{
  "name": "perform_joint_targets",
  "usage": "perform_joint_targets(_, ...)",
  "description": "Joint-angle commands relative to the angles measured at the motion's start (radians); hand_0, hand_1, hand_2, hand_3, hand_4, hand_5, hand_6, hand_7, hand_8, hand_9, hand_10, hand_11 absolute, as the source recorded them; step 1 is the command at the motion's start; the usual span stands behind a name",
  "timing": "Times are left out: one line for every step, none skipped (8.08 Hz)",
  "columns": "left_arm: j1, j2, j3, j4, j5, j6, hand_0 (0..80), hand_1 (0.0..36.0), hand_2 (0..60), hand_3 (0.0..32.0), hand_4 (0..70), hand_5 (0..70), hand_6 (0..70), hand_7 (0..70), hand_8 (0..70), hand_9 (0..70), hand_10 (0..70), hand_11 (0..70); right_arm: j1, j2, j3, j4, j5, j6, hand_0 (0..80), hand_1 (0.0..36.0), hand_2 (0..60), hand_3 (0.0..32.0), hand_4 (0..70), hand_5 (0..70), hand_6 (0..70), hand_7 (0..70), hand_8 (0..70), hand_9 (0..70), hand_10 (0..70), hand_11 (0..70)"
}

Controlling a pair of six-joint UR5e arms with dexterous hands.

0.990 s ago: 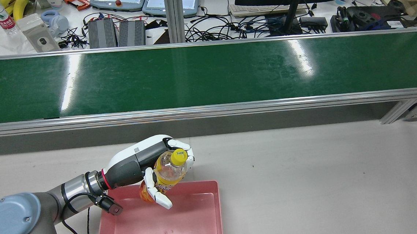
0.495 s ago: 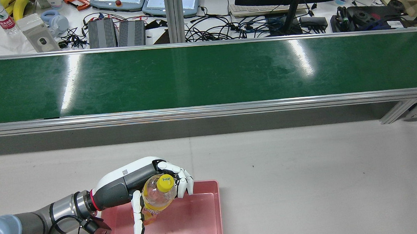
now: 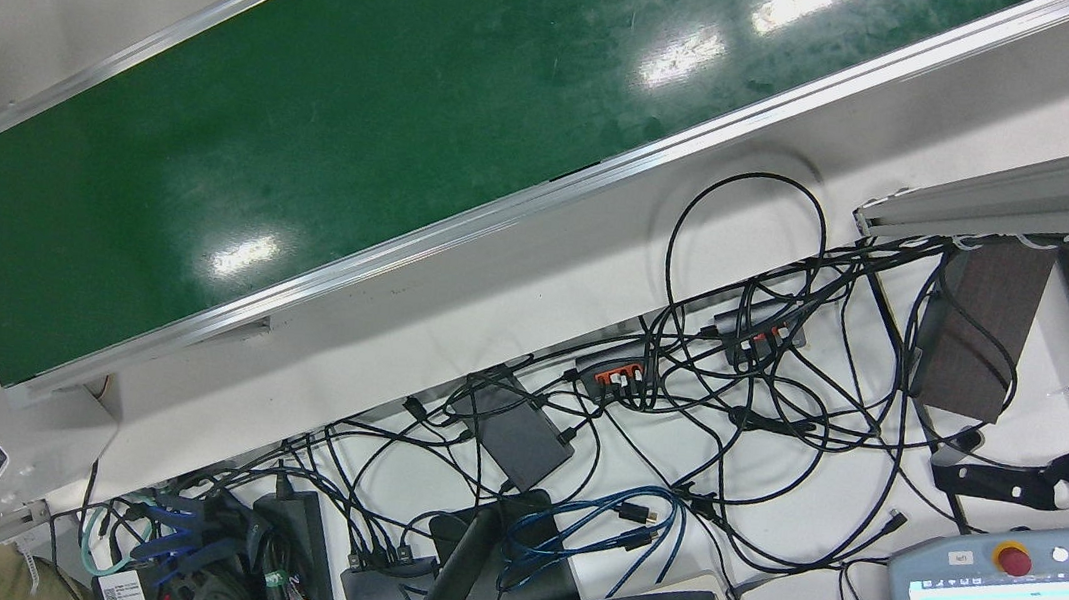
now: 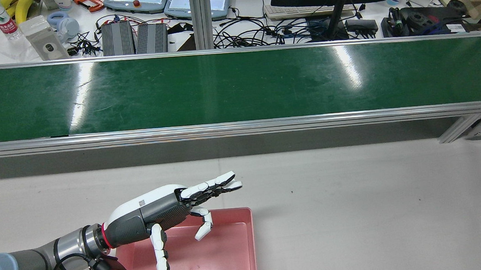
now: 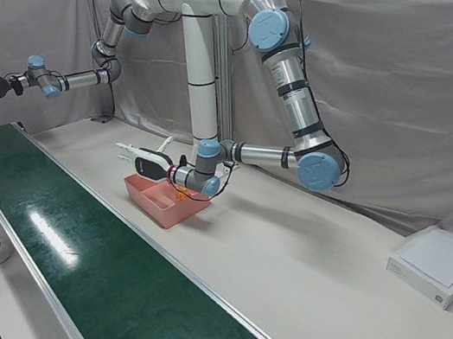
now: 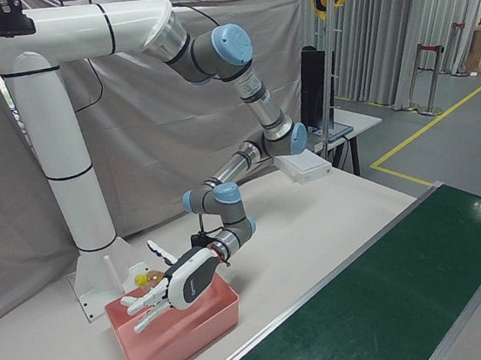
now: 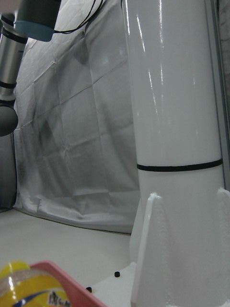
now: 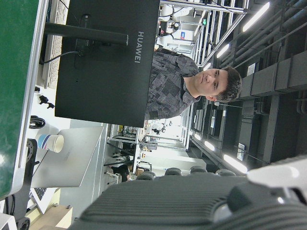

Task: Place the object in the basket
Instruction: 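Lower the bottle into the pink tray and open the left hand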

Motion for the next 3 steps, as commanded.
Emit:
perform_joint_targets(-0.015,0.0,-0.05,0.054,-0.001,-0.014,54.2,5.6,0.0,0.0,9.1,4.8,0.0,8.1,5.3,1.7,0.0,0.0,0.0,0.0,0.0,0.0,0.0,0.0,0.0,0.0,0.0,0.0,0.0,0.0,0.0,0.0,0.0,0.0,0.0,0.0)
perform_joint_targets(-0.024,-0.002,-0.082,0.097,-0.001,-0.019,54.1,5.3,0.0,0.0,8.8,5.5,0.0,7.4,5.6,1.7,0.0,0.0,0.0,0.0,0.0,0.0,0.0,0.0,0.0,0.0,0.0,0.0,0.0,0.0,0.0,0.0,0.0,0.0,0.0,0.0)
perform_joint_targets(-0.053,-0.003,-0.101,0.117,0.001,-0.034,53.9,5.2,0.0,0.0,8.6,6.6,0.0,7.3,5.7,1.9,0.0,0.0,0.0,0.0,0.0,0.0,0.0,0.0,0.0,0.0,0.0,0.0,0.0,0.0,0.0,0.0,0.0,0.0,0.0,0.0)
